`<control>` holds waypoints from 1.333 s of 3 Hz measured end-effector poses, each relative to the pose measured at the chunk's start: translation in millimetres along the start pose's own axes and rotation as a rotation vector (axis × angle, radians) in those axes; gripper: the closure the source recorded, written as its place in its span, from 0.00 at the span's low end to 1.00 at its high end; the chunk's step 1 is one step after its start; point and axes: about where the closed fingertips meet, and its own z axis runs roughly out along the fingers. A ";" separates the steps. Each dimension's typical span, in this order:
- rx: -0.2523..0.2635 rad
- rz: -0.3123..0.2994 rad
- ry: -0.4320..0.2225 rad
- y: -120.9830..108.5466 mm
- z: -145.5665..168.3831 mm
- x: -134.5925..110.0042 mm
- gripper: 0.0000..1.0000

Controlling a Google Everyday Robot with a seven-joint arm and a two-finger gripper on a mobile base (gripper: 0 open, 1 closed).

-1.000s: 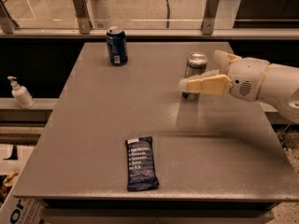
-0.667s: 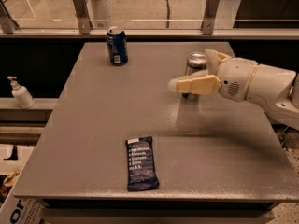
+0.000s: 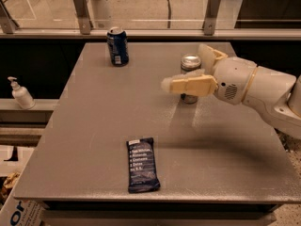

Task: Knock redbull can over

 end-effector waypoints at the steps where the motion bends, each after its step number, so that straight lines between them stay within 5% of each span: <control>1: -0.045 0.011 -0.075 26.9 -8.3 -20.4 0.00; 2: -0.075 0.020 -0.123 47.1 -15.4 -33.5 0.00; 4: -0.001 0.036 -0.072 28.1 -31.2 -5.7 0.00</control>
Offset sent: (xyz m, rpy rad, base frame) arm -0.0677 0.0114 0.0496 0.1741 -0.0726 0.0897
